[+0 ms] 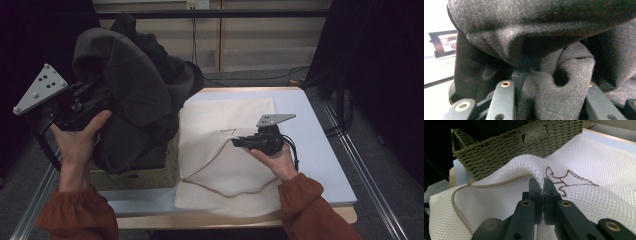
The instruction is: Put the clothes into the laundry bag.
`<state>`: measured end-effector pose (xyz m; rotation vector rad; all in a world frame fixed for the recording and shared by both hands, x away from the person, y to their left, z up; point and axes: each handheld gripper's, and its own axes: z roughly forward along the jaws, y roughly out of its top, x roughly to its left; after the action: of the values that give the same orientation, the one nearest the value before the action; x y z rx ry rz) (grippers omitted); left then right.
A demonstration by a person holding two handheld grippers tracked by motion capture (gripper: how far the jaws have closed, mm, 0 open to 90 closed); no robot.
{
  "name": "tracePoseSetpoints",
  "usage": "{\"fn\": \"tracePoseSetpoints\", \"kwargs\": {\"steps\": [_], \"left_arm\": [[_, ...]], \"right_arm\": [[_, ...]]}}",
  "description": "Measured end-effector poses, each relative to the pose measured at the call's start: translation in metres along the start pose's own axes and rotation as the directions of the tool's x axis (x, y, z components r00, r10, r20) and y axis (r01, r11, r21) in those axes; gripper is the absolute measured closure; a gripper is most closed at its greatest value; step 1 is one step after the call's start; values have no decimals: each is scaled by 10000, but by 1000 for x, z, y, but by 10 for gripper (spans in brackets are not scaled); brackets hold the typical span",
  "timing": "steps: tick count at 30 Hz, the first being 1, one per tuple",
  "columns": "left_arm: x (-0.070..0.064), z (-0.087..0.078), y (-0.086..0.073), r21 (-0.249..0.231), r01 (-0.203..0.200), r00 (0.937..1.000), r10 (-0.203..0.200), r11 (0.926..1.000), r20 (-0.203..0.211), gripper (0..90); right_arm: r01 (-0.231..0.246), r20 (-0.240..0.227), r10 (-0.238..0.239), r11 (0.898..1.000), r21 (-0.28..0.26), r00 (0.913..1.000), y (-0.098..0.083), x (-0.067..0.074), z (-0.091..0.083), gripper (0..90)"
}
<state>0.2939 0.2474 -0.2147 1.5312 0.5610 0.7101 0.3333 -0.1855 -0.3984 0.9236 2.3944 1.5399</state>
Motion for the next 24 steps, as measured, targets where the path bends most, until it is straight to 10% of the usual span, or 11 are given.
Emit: {"fn": "tracePoseSetpoints", "kwargs": {"steps": [24], "left_arm": [[-51,32,29,-485,-254,9865,329,9985,1602,650]], "right_arm": [[-157,117,159,9996,-216,9998,0,-5,-4,879]]}}
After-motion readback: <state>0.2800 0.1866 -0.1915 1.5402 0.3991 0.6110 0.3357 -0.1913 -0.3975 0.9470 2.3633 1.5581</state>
